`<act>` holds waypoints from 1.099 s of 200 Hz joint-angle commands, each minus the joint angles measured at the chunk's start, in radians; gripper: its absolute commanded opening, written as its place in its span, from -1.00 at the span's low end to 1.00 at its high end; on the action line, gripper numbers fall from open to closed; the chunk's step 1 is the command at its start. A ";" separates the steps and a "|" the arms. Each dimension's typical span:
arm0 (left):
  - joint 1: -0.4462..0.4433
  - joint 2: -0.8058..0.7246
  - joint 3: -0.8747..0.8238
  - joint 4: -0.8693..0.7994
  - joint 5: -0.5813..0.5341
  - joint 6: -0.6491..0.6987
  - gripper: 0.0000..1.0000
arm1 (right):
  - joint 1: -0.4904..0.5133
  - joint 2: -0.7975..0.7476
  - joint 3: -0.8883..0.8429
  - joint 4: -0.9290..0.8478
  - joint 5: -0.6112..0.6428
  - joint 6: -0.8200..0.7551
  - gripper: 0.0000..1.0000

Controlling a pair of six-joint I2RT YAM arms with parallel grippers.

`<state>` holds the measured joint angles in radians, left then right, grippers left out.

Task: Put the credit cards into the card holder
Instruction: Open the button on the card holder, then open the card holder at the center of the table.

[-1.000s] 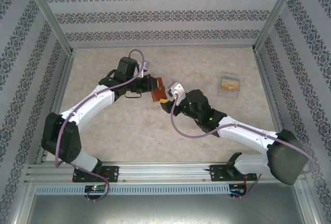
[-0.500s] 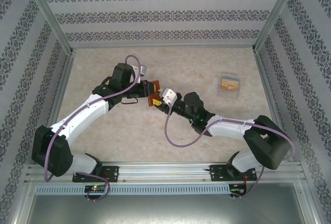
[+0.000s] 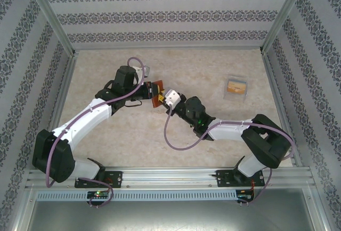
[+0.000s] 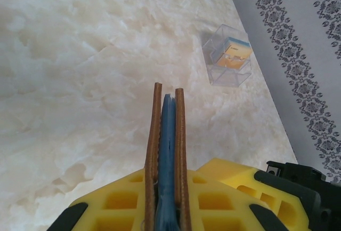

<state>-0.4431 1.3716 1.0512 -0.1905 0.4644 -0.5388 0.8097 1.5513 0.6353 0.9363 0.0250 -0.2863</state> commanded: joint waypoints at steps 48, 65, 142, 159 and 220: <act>-0.020 -0.031 -0.014 0.001 0.083 -0.023 -1.00 | -0.046 -0.053 -0.077 0.038 0.144 0.151 -0.93; -0.021 -0.027 -0.023 0.012 0.067 -0.029 -1.00 | -0.076 -0.092 -0.117 0.039 0.145 0.240 -0.97; 0.004 0.035 -0.064 0.143 0.155 -0.099 -1.00 | -0.316 -0.276 -0.274 -0.053 -0.045 0.723 -0.97; 0.005 0.062 -0.077 0.207 0.178 -0.110 -1.00 | -0.375 -0.291 -0.286 -0.009 -0.165 0.834 -0.96; 0.013 0.285 -0.072 0.365 0.237 -0.181 -1.00 | -0.376 -0.428 -0.197 -0.376 -0.196 0.741 -0.43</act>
<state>-0.4427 1.5856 0.9855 0.0139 0.6334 -0.6464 0.4362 1.1599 0.3981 0.7284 -0.1410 0.4660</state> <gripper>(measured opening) 0.151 0.223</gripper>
